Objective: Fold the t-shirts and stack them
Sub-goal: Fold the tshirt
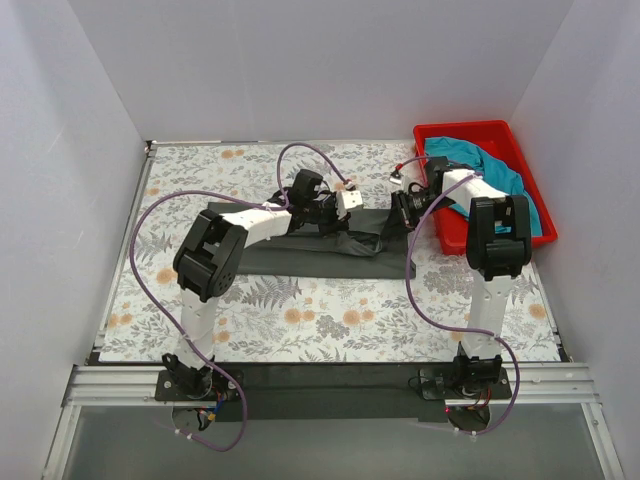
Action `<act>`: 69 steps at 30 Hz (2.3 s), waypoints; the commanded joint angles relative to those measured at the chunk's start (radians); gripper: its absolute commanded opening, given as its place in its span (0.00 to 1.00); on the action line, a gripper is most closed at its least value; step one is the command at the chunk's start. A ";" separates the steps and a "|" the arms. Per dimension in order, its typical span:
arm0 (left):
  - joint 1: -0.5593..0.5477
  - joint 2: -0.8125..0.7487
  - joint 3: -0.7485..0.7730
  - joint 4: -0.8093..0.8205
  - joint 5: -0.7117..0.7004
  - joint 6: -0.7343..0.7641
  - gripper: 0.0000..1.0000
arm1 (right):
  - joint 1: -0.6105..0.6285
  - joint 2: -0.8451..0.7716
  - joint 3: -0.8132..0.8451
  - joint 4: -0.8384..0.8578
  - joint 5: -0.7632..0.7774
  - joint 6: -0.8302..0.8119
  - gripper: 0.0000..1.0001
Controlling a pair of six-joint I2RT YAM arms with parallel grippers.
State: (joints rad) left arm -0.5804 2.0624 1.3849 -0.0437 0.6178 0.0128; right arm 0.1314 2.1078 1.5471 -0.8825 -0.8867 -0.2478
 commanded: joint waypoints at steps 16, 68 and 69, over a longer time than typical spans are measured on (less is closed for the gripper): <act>0.105 -0.128 0.042 -0.162 0.285 -0.288 0.39 | -0.053 0.009 0.064 0.143 -0.042 0.088 0.25; 0.106 0.117 0.329 -0.300 0.188 -0.158 0.33 | -0.041 -0.152 -0.269 0.165 0.393 -0.037 0.01; 0.109 0.116 0.325 -0.300 0.177 -0.169 0.33 | -0.042 -0.154 -0.265 0.163 0.402 -0.041 0.01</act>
State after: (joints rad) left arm -0.4870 2.2372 1.6993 -0.3630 0.7807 -0.0933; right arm 0.0879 1.9858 1.2797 -0.7300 -0.5713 -0.2432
